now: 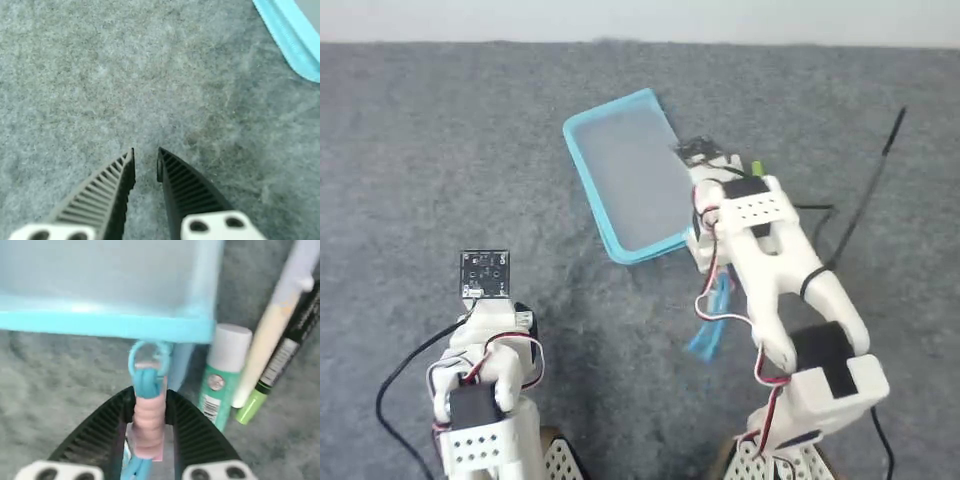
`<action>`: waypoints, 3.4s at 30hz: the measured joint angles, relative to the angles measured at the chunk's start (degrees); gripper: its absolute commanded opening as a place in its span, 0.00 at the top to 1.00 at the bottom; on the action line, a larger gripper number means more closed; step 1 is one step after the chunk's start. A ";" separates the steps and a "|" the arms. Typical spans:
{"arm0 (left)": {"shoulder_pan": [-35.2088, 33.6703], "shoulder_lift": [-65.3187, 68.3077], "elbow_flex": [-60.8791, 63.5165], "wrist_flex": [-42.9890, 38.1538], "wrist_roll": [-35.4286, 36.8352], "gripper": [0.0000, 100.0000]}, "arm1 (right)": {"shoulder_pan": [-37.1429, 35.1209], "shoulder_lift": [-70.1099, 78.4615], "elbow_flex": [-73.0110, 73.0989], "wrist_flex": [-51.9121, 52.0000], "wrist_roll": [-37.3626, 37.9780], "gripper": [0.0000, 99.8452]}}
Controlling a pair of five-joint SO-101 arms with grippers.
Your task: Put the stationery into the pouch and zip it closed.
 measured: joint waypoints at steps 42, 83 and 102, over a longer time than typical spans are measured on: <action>0.00 0.00 0.00 0.00 0.00 0.93 | -4.04 -6.77 -3.87 7.03 9.67 0.84; 0.00 0.00 0.00 0.00 0.00 0.93 | 4.92 12.84 -31.65 24.44 11.87 0.99; 0.00 0.00 0.00 0.00 0.00 0.93 | -16.62 14.15 -21.01 21.80 5.45 0.91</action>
